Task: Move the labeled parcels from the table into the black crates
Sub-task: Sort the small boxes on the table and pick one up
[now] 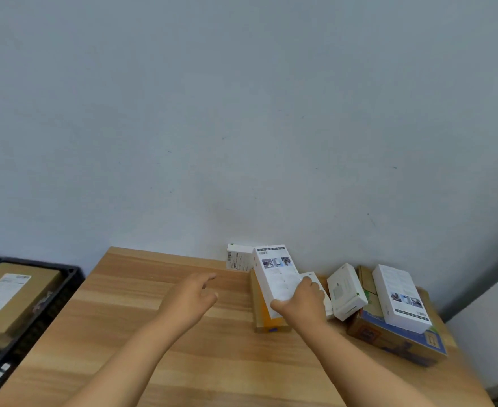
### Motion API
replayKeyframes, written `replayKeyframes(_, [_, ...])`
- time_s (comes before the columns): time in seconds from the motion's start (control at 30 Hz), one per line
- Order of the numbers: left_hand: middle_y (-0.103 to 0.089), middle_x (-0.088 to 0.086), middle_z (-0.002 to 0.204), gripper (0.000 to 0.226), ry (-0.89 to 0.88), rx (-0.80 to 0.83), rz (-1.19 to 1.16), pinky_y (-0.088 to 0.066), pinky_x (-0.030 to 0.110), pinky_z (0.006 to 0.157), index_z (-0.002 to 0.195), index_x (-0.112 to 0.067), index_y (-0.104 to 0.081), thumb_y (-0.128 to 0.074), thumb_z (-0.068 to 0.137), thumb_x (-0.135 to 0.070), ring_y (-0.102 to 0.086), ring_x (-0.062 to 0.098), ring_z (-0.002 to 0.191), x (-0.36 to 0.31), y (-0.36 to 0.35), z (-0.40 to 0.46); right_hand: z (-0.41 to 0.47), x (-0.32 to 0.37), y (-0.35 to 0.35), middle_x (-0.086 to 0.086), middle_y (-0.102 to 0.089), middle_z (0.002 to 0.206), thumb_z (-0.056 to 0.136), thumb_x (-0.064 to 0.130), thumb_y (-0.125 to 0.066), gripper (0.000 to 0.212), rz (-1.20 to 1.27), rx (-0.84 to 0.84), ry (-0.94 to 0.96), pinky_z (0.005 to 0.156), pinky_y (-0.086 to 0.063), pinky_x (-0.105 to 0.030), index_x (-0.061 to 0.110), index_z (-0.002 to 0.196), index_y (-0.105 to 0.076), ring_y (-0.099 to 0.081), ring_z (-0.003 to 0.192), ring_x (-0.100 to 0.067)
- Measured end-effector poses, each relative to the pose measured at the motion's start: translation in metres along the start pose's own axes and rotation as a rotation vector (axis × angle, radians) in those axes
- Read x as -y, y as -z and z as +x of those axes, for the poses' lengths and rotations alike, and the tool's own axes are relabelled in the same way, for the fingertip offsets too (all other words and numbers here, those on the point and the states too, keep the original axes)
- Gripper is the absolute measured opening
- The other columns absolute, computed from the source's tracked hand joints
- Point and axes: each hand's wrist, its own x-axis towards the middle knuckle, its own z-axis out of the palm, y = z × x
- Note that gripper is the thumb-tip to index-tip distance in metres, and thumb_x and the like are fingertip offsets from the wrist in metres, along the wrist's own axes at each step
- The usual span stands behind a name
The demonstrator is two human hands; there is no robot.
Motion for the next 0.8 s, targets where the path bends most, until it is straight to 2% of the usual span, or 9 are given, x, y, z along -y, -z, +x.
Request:
replayKeyframes(0.1, [-0.056,0.0,0.131,0.045,-0.006,-0.023,-0.049,-0.038,0.021,0.088,0.134,-0.023,-0.051,-0.059,0.09,-0.027,-0.052,0.011,0.118,-0.008,0.012,0.004,-0.02,0.035,0.007,-0.005,-0.044,0.119,0.064,0.045,-0.073,0.074,0.068,-0.071,0.115,0.08,-0.042,-0.03,0.011,0.12,-0.038,-0.039,0.114,-0.023])
replayKeyframes(0.23, [-0.053,0.0,0.135,0.049,0.019,-0.081,-0.177,-0.04,0.024,0.092,0.135,-0.016,-0.049,-0.059,0.09,-0.032,-0.054,0.014,0.117,-0.021,0.032,0.015,-0.046,0.081,0.017,-0.003,-0.044,0.115,0.062,0.052,-0.072,0.076,0.121,-0.174,0.253,0.088,-0.044,-0.031,0.012,0.118,-0.039,-0.041,0.11,-0.021])
replayKeyframes(0.3, [-0.058,0.002,0.129,0.049,0.048,-0.119,-0.248,-0.043,0.025,0.088,0.131,-0.014,-0.052,-0.06,0.089,-0.037,-0.057,0.016,0.111,-0.027,0.044,0.02,-0.057,0.1,0.023,-0.003,-0.044,0.115,0.065,0.059,-0.068,0.078,0.138,-0.248,0.31,0.088,-0.042,-0.029,0.011,0.12,-0.04,-0.041,0.108,-0.021])
replayKeyframes(0.37, [-0.065,0.002,0.115,0.042,0.064,-0.157,-0.409,-0.051,0.034,0.087,0.122,-0.015,-0.056,-0.062,0.087,-0.037,-0.063,0.015,0.099,-0.03,0.056,0.023,-0.067,0.116,0.027,-0.003,-0.043,0.116,0.069,0.059,-0.066,0.078,0.154,-0.293,0.355,0.088,-0.039,-0.027,0.011,0.123,-0.038,-0.04,0.109,-0.021])
replayKeyframes(0.43, [-0.068,0.002,0.104,0.039,0.067,-0.194,-0.576,-0.055,0.04,0.084,0.118,-0.011,-0.057,-0.066,0.085,-0.03,-0.066,0.016,0.088,-0.031,0.067,0.024,-0.074,0.126,0.032,-0.003,-0.04,0.12,0.071,0.057,-0.066,0.079,0.158,-0.324,0.389,0.09,-0.038,-0.025,0.012,0.128,-0.034,-0.037,0.111,-0.02])
replayKeyframes(0.57, [-0.07,0.006,0.1,0.039,0.031,-0.184,-0.795,-0.056,0.037,0.082,0.123,-0.004,-0.056,-0.065,0.086,-0.011,-0.068,0.02,0.092,-0.03,0.088,0.021,-0.075,0.131,0.04,0.001,-0.037,0.127,0.072,0.05,-0.07,0.085,0.213,-0.303,0.458,0.096,-0.038,-0.026,0.015,0.138,-0.027,-0.035,0.118,-0.016])
replayKeyframes(0.67, [-0.068,0.007,0.105,0.043,-0.012,-0.175,-0.861,-0.056,0.035,0.083,0.127,-0.004,-0.051,-0.064,0.086,-0.006,-0.067,0.02,0.096,-0.028,0.105,0.019,-0.069,0.136,0.06,0.008,-0.049,0.123,0.081,0.049,-0.064,0.068,0.283,-0.266,0.48,0.093,-0.048,-0.032,0.022,0.138,-0.038,-0.046,0.116,-0.011])
replayKeyframes(0.8, [-0.062,0.006,0.11,0.046,-0.075,-0.19,-0.88,-0.054,0.033,0.085,0.125,-0.011,-0.043,-0.066,0.085,-0.006,-0.063,0.02,0.099,-0.032,0.123,0.013,-0.063,0.145,0.091,0.009,-0.064,0.092,0.093,0.037,-0.054,0.033,0.341,-0.223,0.476,0.075,-0.054,-0.034,0.025,0.122,-0.06,-0.061,0.085,-0.009])
